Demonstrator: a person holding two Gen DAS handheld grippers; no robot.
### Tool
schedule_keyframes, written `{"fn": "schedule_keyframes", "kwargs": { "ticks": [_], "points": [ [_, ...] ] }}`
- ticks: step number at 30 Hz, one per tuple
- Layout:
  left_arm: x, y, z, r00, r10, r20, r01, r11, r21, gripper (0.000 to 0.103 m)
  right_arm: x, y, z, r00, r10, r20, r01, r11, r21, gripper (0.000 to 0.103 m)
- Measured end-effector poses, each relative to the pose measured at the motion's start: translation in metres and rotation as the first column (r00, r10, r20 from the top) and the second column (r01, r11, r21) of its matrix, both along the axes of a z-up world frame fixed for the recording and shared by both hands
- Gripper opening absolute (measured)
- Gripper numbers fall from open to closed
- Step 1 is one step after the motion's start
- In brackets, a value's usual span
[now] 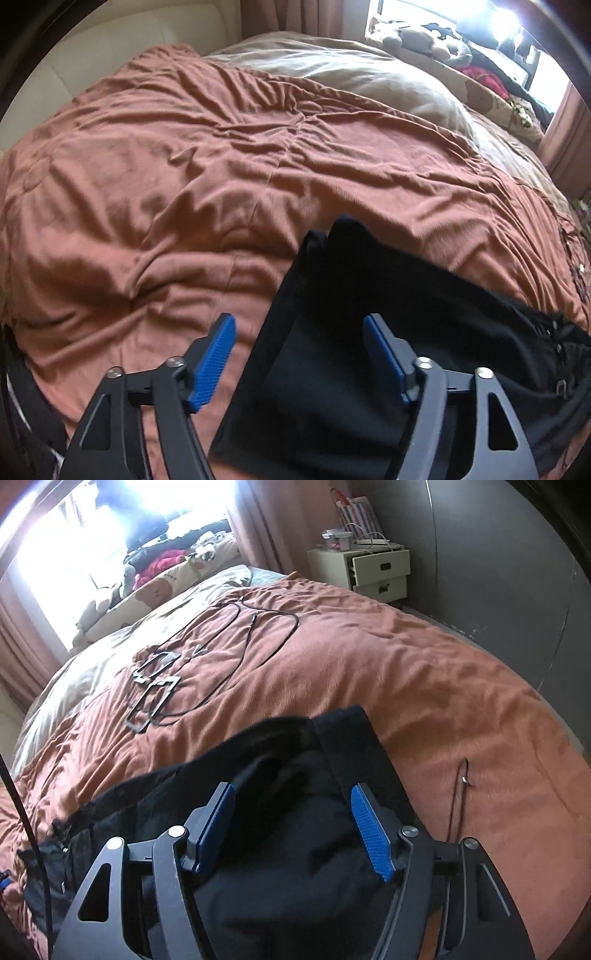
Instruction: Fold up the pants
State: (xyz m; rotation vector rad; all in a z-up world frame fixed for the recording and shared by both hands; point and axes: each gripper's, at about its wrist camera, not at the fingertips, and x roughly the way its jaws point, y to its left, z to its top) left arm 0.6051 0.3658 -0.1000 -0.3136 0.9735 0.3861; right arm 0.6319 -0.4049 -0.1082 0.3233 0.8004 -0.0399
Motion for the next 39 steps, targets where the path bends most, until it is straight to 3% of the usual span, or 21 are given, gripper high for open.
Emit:
{"fn": "schedule_keyframes", "kwargs": {
  "ticks": [3,8,11,14,22,31,35,37,39],
  "points": [
    [-0.025,-0.003,-0.002,1.0,0.003,-0.006,-0.003,0.999,-0.036,0.06,-0.019,-0.003,0.004,1.0,0.004,0.0,-0.004,1.0,0.012,0.064],
    [-0.059,-0.009,-0.011,1.0,0.014,-0.007,-0.014,0.996,-0.088,0.057,-0.051,-0.007,0.007,1.0,0.022,-0.008,-0.021,0.999,0.039,0.064],
    [-0.074,-0.012,-0.022,0.999,0.028,-0.027,-0.031,0.992,-0.122,0.048,-0.065,-0.008,0.007,0.999,0.036,-0.012,-0.036,0.998,0.044,0.064],
    [-0.082,-0.013,-0.034,0.997,0.055,-0.058,-0.063,0.988,-0.144,0.047,-0.077,-0.01,0.002,0.999,0.045,-0.023,-0.043,0.998,0.051,0.064],
    [-0.08,-0.011,-0.058,0.993,0.082,-0.081,-0.095,0.978,-0.184,0.047,-0.091,-0.014,-0.021,0.993,0.074,-0.092,-0.062,0.99,0.126,0.064],
    [-0.067,0.009,-0.09,0.981,0.16,-0.109,-0.18,0.962,-0.204,0.043,-0.074,-0.018,-0.048,0.989,0.057,-0.133,-0.035,0.986,0.164,0.064],
    [-0.06,0.014,-0.09,0.979,0.183,-0.093,-0.198,0.961,-0.192,0.043,-0.066,-0.018,-0.048,0.992,0.047,-0.118,-0.026,0.985,0.17,0.064],
    [-0.058,0.017,-0.091,0.976,0.199,-0.092,-0.214,0.957,-0.196,0.039,-0.063,-0.02,-0.049,0.993,0.04,-0.107,-0.02,0.983,0.185,0.064],
    [-0.057,0.016,-0.092,0.972,0.212,-0.1,-0.227,0.959,-0.172,0.026,-0.059,-0.022,-0.051,0.994,0.025,-0.103,-0.005,0.981,0.195,0.064]
  ]
}}
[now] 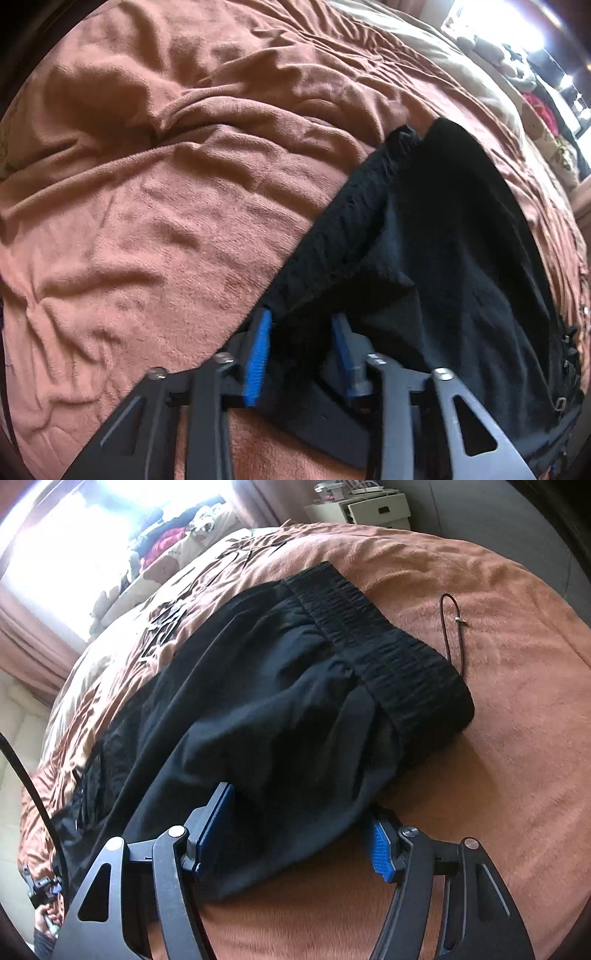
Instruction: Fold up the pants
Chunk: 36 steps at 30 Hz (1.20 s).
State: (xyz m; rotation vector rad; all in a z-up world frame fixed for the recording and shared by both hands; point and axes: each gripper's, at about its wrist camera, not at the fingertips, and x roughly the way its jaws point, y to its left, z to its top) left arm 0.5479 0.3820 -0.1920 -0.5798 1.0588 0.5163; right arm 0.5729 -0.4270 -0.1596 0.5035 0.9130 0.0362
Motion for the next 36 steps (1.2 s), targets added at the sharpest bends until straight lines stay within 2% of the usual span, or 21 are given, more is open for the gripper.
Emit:
{"fn": "schedule_keyframes", "kwargs": {
  "ticks": [1,3,10,12,14,16,22,25,27,29,34,36],
  "points": [
    [0.0,-0.001,0.001,1.0,0.001,-0.005,-0.001,1.0,0.011,0.023,0.003,-0.002,-0.001,1.0,-0.01,0.003,0.01,1.0,0.008,0.064],
    [-0.001,-0.002,0.004,1.0,0.0,-0.006,0.0,1.0,0.024,0.009,0.005,-0.001,-0.005,1.0,-0.023,0.007,0.023,1.0,0.014,0.064],
    [-0.013,-0.001,0.019,0.999,0.026,-0.019,-0.026,0.999,0.023,0.006,0.01,-0.005,-0.013,0.997,-0.068,0.036,0.066,0.995,0.078,0.064],
    [-0.02,-0.002,0.026,1.0,0.023,-0.014,-0.022,0.999,0.036,0.006,0.009,-0.006,-0.014,0.997,-0.075,0.035,0.072,0.995,0.071,0.06],
    [-0.025,-0.001,0.029,1.0,0.027,-0.011,-0.026,0.999,0.03,0.006,0.007,-0.006,-0.013,0.996,-0.083,0.027,0.081,0.996,0.045,0.047],
    [-0.03,-0.002,0.031,0.999,0.03,-0.016,-0.03,0.999,0.025,0.006,0.005,-0.008,-0.012,0.996,-0.086,0.022,0.085,0.995,0.046,0.04],
    [-0.04,0.001,0.024,0.999,0.036,-0.013,-0.036,0.999,-0.007,0.007,-0.004,-0.014,-0.008,0.996,-0.083,0.009,0.083,0.994,0.076,0.039],
    [-0.049,0.004,0.024,0.999,0.035,0.023,-0.034,0.998,-0.045,0.014,-0.009,-0.015,-0.007,0.998,-0.063,0.002,0.062,0.993,0.103,0.042],
    [-0.054,0.005,0.026,0.999,0.041,0.033,-0.039,0.998,-0.054,0.032,-0.014,-0.016,-0.007,0.999,-0.044,0.008,0.042,0.989,0.14,0.051],
    [-0.059,0.005,0.026,0.998,0.051,0.037,-0.049,0.997,-0.063,0.043,-0.019,-0.015,-0.006,1.0,-0.021,0.012,0.019,0.987,0.158,0.059],
    [-0.061,0.007,0.013,0.997,0.062,0.044,-0.056,0.989,-0.135,0.044,-0.024,-0.018,-0.013,1.0,-0.001,0.005,0.0,0.981,0.196,0.06],
    [-0.059,0.005,0.006,0.998,0.053,0.031,-0.049,0.99,-0.134,0.044,-0.023,-0.024,-0.013,1.0,-0.007,0.005,0.006,0.979,0.203,0.06]
  ]
}}
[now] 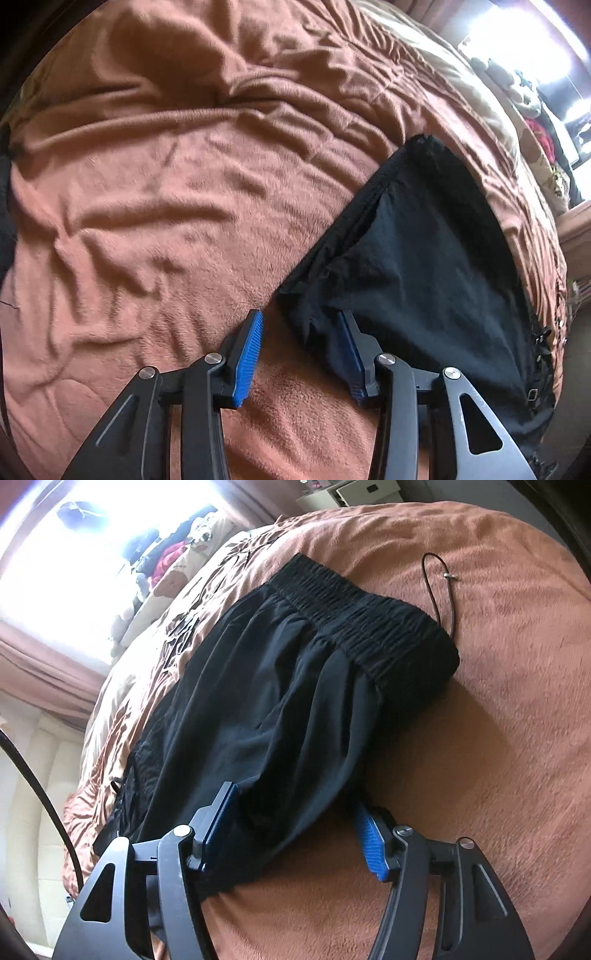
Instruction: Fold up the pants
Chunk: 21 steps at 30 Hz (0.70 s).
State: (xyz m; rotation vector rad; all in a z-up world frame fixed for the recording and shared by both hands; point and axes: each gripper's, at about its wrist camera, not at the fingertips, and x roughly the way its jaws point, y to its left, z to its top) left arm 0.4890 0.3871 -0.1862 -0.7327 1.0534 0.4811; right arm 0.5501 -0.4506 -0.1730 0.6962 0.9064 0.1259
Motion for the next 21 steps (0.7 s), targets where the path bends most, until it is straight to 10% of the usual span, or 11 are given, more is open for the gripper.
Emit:
{"fn": "schedule_keyframes", "kwargs": {
  "ticks": [13,18,21],
  "points": [
    [0.029,-0.01,-0.007,0.988,-0.155,0.025,0.149,0.976,0.16,0.055,0.015,-0.03,-0.018,0.993,-0.106,0.051,0.099,0.987,0.123,0.059],
    [0.034,-0.011,-0.006,0.981,-0.195,0.014,0.19,0.967,0.17,0.021,0.019,-0.032,-0.019,0.988,-0.14,0.07,0.131,0.984,0.12,0.057],
    [0.035,-0.012,-0.001,0.979,-0.205,0.008,0.201,0.965,0.168,0.012,0.015,-0.036,-0.022,0.986,-0.161,0.046,0.155,0.982,0.109,0.024]
  ]
}}
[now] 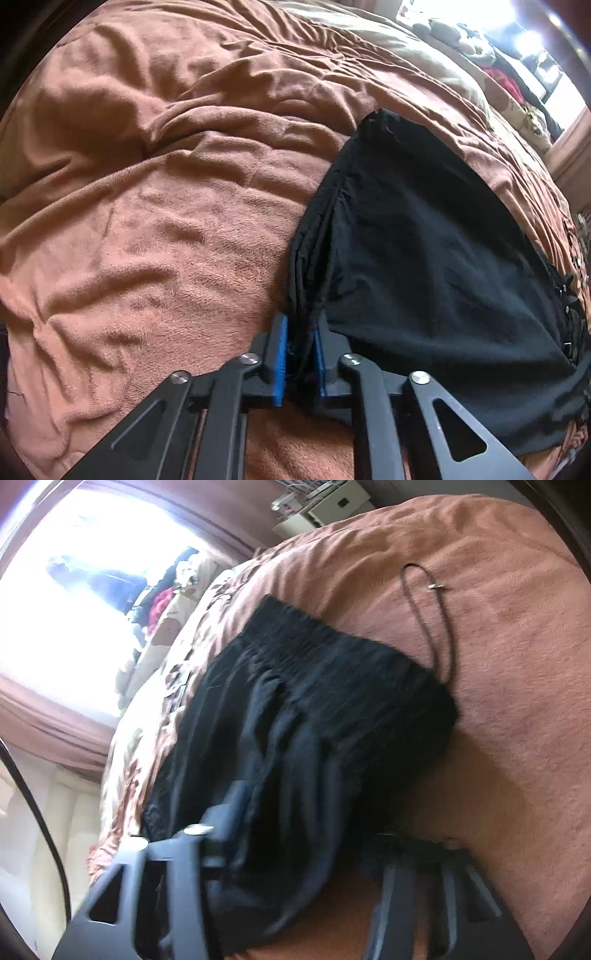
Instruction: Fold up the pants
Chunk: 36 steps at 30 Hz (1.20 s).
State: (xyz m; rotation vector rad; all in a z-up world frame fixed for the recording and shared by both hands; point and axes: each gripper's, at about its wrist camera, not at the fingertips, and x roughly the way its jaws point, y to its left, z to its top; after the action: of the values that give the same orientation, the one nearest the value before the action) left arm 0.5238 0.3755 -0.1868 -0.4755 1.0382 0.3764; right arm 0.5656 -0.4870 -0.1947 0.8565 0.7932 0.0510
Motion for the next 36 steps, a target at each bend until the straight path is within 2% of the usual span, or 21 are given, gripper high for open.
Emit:
{"fn": "schedule_keyframes", "kwargs": {
  "ticks": [2,5,10,19,28,36],
  "points": [
    [0.0,-0.001,0.009,1.0,0.004,0.011,-0.004,1.0,0.002,0.011,-0.005,-0.001,0.004,1.0,0.007,0.015,-0.008,1.0,0.019,0.013],
    [-0.001,0.001,0.022,1.0,0.005,0.025,-0.005,1.0,0.006,0.011,-0.011,0.002,0.019,0.999,0.034,0.035,-0.033,0.999,-0.029,0.008],
    [-0.01,0.007,0.05,0.998,0.015,0.064,-0.014,1.0,-0.016,0.01,-0.015,0.011,0.05,0.995,0.078,0.057,-0.072,0.993,-0.088,0.007],
    [-0.03,0.001,0.088,0.997,0.0,0.082,0.001,1.0,-0.017,0.009,-0.024,0.015,0.079,0.99,0.133,0.047,-0.125,0.981,-0.147,0.006],
    [-0.08,0.0,0.103,0.997,-0.005,0.075,0.008,0.999,-0.035,0.009,-0.045,0.01,0.093,0.985,0.172,0.009,-0.168,0.971,-0.17,0.006],
    [-0.148,-0.004,0.111,0.998,0.003,0.067,0.0,0.999,-0.049,0.009,-0.084,0.007,0.109,0.976,0.218,-0.023,-0.219,0.957,-0.192,0.006]
  ]
}}
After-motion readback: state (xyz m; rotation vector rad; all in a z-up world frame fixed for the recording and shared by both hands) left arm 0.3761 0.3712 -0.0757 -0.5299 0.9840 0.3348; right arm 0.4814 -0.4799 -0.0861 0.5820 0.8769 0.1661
